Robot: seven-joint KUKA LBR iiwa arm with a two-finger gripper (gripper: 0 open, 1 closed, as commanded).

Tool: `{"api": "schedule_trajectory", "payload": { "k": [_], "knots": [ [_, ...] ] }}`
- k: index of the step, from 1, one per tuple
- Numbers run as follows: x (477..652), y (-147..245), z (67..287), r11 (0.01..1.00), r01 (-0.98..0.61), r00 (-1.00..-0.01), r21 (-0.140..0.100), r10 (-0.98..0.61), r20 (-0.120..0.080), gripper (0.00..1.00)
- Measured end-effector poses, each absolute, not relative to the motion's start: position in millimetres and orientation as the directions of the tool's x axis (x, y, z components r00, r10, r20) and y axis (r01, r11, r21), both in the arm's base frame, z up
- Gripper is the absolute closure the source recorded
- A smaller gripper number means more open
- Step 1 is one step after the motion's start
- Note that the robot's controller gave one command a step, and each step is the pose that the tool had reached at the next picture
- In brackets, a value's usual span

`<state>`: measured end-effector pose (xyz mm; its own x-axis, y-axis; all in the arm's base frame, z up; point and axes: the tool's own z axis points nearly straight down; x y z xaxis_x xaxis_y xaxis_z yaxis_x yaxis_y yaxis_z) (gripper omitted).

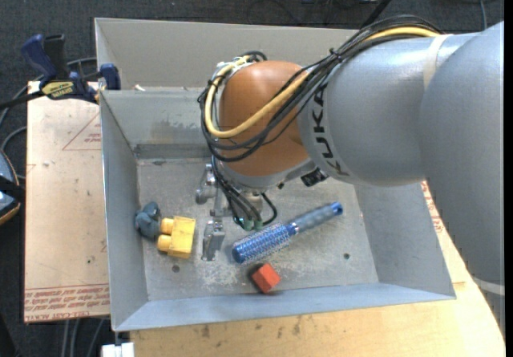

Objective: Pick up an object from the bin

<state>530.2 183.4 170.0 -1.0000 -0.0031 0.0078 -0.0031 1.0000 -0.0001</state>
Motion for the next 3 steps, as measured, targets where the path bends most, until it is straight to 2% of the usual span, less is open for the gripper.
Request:
{"api": "schedule_trajectory", "payload": {
  "k": [1,2,3],
  "knots": [
    [538.6,214,73,0.943,0.331,-0.943,0.004,0.331,-0.003,0.0],
    [523.1,219,101,0.938,0.346,-0.938,0.003,0.346,-0.001,0.0],
    [510.3,221,122,0.887,0.461,-0.887,0.002,0.461,0.0,0.0]
  ]
}}
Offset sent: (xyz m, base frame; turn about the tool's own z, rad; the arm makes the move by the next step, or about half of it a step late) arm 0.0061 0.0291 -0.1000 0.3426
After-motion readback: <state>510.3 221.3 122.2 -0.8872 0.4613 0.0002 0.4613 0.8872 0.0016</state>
